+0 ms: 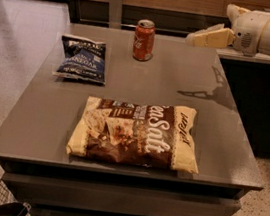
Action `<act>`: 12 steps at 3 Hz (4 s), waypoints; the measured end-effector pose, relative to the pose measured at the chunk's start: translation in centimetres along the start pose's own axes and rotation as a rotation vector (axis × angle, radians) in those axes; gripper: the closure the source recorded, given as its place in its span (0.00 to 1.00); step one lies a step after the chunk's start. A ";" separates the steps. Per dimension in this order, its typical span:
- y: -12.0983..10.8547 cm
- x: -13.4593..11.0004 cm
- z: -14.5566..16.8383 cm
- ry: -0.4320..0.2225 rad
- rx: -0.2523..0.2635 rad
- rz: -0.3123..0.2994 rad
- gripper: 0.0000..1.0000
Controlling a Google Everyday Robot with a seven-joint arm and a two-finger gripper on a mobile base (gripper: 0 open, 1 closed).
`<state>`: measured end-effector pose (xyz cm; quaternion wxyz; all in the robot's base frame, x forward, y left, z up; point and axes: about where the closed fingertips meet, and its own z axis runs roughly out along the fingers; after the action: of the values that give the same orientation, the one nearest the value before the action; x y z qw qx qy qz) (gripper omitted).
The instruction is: Knock coke can over
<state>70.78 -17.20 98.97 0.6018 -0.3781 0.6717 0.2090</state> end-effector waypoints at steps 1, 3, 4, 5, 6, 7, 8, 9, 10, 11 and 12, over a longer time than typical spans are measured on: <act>0.2 2.7 3.3 0.009 -0.022 0.038 0.00; 1.0 5.9 9.4 -0.044 -0.086 0.107 0.00; 2.0 6.5 12.2 -0.079 -0.132 0.133 0.00; 3.2 7.1 14.3 -0.103 -0.170 0.153 0.00; 5.3 6.9 16.6 -0.111 -0.197 0.131 0.00; 5.1 7.5 18.3 -0.115 -0.202 0.140 0.03; 5.0 7.9 19.4 -0.117 -0.208 0.142 0.34; 5.3 7.8 19.7 -0.117 -0.214 0.142 0.65; 5.6 7.8 20.0 -0.118 -0.220 0.142 0.96; 5.8 7.7 20.1 -0.118 -0.223 0.143 1.00; 6.1 7.3 18.8 -0.109 -0.207 0.130 1.00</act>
Offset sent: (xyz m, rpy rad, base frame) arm 0.0616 0.0552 -0.0926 0.1066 0.0911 0.0525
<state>78.46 -1.44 87.36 0.5805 -0.3821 0.6357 0.3359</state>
